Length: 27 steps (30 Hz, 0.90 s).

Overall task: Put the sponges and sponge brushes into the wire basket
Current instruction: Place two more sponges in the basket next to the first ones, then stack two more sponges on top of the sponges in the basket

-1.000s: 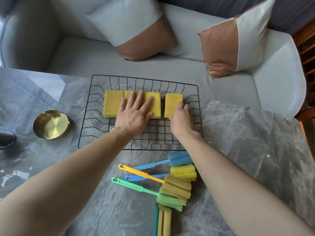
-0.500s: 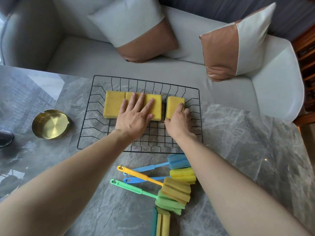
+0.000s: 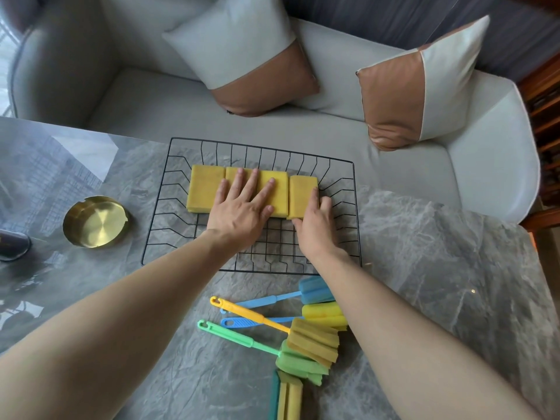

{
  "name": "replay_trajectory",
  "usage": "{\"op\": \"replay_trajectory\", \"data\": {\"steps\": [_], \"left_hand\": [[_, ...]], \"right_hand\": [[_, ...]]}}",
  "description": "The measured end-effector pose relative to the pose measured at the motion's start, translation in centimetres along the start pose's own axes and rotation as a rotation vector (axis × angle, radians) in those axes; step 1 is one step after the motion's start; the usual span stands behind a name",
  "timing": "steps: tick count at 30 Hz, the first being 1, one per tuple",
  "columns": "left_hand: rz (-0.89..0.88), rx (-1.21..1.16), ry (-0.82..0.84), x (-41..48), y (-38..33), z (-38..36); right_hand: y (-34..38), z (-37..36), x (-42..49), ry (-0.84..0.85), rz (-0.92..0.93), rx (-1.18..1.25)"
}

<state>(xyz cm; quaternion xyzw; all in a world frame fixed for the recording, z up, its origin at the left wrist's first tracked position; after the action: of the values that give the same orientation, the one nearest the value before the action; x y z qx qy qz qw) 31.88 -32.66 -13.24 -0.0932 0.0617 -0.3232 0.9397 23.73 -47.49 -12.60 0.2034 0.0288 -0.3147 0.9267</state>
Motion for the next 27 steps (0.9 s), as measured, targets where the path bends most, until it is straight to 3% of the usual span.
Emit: {"op": "replay_trajectory", "data": {"steps": [8,14,20,27], "left_hand": [[0.020,0.022,0.042,0.2,0.2,0.2],[0.022,-0.116,-0.022,-3.8,0.8,4.2],[0.237,-0.306,-0.240,-18.3,6.2,9.2],[0.582,-0.253,-0.168,-36.6,12.1,7.2]], "right_hand": [[0.6,0.1,0.3,0.013,-0.010,-0.037],[1.3,2.8,-3.9,0.033,0.057,-0.039],[1.3,7.8,-16.7,-0.172,0.206,0.193],[-1.6,5.5,-30.2,-0.150,0.109,0.266]]}}
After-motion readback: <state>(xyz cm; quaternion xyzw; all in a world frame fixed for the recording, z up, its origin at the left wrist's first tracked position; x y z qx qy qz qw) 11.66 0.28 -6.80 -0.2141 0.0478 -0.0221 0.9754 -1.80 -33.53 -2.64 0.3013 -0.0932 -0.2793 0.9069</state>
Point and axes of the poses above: each hand's wrist, its own x-axis towards the middle knuckle, its own z-axis out of the back of the hand, y = z × x, the point moved 10 cm from there along x, towards the middle knuckle, and after that the axes turned 4 degrees about -y, right-handed, at the moved point
